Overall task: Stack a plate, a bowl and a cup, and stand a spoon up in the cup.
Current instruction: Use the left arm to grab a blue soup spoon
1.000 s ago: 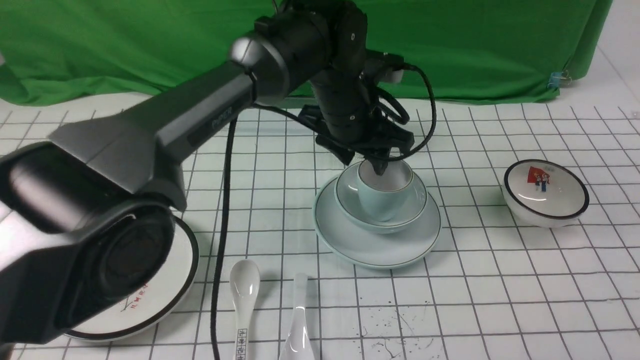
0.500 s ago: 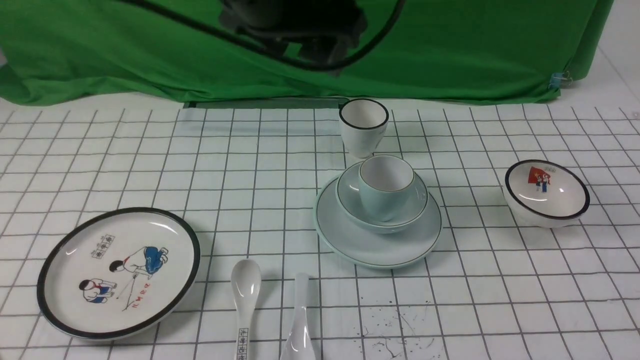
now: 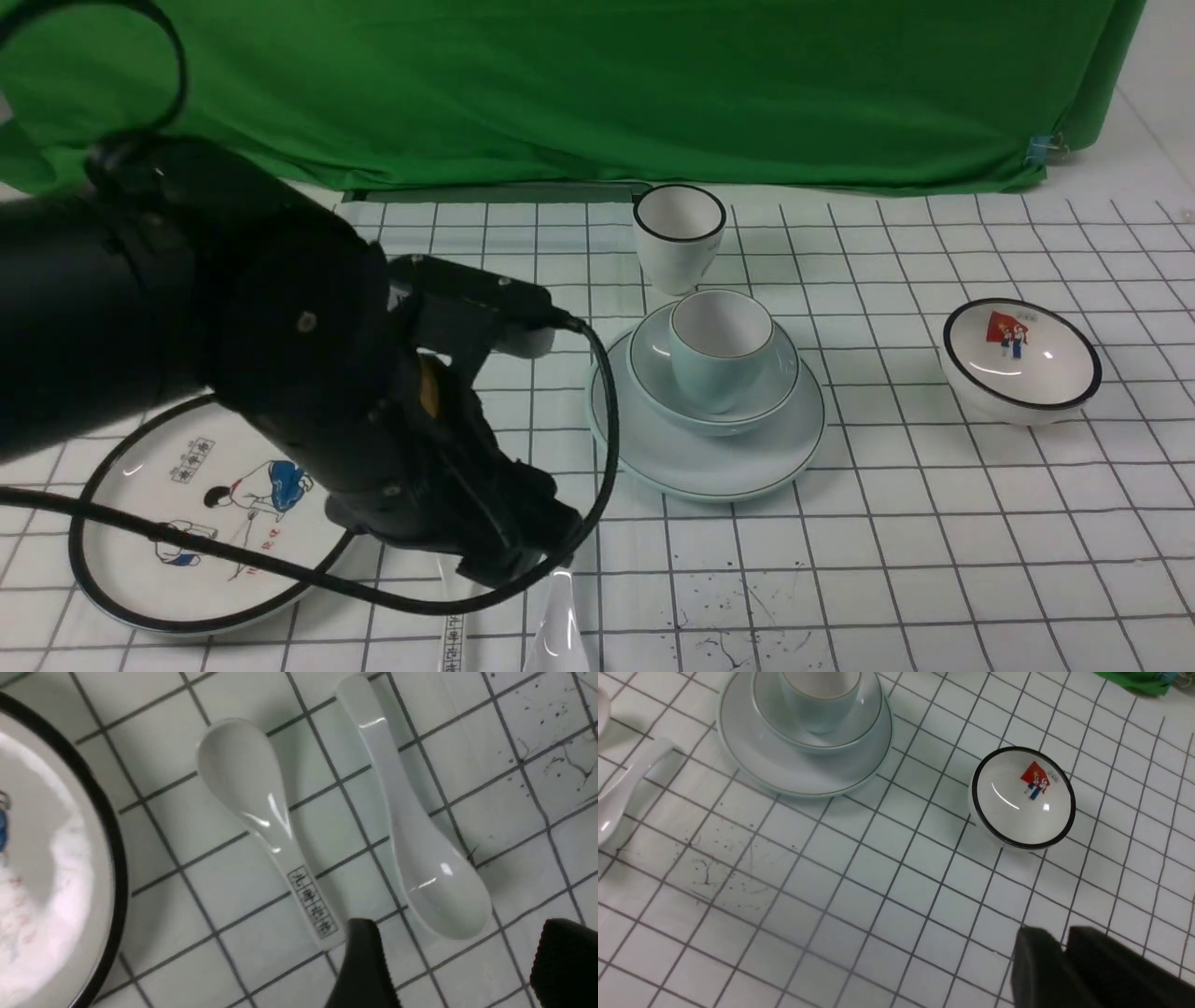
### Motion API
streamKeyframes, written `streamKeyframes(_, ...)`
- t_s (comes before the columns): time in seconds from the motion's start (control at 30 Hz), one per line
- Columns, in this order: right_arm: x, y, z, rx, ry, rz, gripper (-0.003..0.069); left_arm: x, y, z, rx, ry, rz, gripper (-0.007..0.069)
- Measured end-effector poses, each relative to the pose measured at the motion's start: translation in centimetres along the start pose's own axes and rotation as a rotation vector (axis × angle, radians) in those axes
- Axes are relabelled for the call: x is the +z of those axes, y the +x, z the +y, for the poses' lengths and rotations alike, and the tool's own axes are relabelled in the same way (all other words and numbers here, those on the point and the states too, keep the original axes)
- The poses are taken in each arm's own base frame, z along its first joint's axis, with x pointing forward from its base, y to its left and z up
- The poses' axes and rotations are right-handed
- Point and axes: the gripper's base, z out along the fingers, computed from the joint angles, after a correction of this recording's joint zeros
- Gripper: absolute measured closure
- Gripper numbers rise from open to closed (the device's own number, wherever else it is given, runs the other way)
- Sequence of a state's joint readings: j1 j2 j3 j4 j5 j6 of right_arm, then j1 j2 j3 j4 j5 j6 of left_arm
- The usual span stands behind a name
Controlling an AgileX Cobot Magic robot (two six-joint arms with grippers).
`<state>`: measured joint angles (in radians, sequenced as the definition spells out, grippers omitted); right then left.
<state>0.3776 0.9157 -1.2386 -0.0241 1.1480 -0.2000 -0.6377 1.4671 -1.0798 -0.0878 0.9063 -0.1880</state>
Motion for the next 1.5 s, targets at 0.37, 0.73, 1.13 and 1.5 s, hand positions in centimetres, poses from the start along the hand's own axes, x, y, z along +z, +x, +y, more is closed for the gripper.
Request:
streamKeyframes(0.37, 0.0, 0.0, 0.1, -0.004, -0.004, -0.001, 0.0531, 8.8, -2.8, -0.1, -0.095, -0.029, 0.118, 0.0205)
streamKeyframes(0.73, -0.2, -0.2, 1.8, -0.104, -0.083, -0.010, 0.0529, 12.2, -5.6, -0.4, -0.180, -0.061, 0.135, 0.0205)
streamKeyframes(1.13, 0.3, 0.1, 1.7, -0.116, -0.067, 0.011, 0.0521, 12.8, -5.2, -0.1, -0.211, -0.090, 0.184, 0.0229)
streamKeyframes(1.5, 0.7, 0.3, 1.9, -0.119, -0.069, 0.019, 0.0518, 13.7, -4.9, 0.7, -0.219, -0.112, 0.265, 0.0533)
